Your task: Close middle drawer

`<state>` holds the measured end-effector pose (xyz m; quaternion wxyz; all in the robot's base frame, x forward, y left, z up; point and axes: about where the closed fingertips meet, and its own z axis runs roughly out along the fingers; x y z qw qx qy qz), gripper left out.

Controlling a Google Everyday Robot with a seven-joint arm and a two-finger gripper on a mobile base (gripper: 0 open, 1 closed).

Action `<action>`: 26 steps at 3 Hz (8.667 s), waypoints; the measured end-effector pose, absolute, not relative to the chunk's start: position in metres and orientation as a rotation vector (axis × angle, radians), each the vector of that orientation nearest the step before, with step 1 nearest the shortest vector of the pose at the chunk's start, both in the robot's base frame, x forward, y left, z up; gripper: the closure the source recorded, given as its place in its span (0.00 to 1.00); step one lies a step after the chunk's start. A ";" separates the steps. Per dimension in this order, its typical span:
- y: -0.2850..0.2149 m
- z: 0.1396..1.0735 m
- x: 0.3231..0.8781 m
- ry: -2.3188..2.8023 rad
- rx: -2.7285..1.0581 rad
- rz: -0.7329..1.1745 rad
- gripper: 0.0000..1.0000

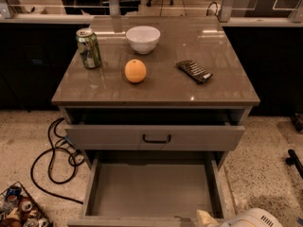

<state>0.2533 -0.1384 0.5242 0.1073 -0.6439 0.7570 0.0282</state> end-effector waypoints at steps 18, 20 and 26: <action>-0.022 0.366 0.298 2.186 -1.909 0.165 1.00; -0.014 0.366 0.327 2.191 -1.871 0.093 1.00; -0.051 0.390 0.455 2.315 -1.600 -0.326 1.00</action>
Offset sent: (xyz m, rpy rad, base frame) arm -0.0193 0.0335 -0.0490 0.0859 0.0581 -0.0238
